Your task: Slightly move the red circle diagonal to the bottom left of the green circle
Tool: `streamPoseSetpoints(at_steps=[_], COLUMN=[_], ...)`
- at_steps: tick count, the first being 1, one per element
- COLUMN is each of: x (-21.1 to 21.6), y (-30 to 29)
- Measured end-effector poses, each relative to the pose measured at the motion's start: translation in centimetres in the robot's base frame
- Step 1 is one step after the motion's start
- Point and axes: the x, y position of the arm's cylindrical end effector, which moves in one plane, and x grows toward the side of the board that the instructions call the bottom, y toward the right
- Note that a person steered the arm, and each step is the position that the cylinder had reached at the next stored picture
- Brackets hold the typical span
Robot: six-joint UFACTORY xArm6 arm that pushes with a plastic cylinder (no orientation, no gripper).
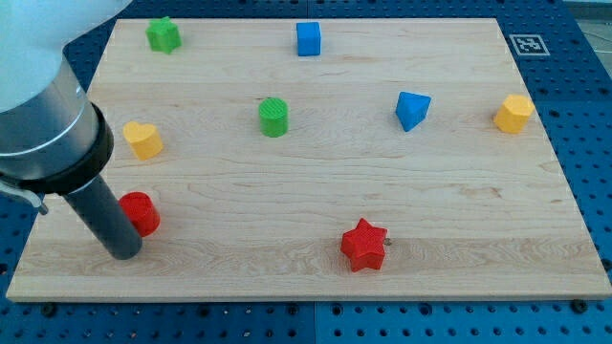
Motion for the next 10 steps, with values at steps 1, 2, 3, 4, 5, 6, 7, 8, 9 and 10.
streamPoseSetpoints(at_steps=[1, 2, 3, 4, 5, 6, 7, 8, 9, 10], x=[-0.8, -1.1, -1.1, -0.5, -0.8, -1.2, -1.2, -2.0, -2.3, -2.6], y=[0.0, 0.0, 0.0, -0.3, -2.0, -2.0, -1.7, -1.7, -1.7, -1.7])
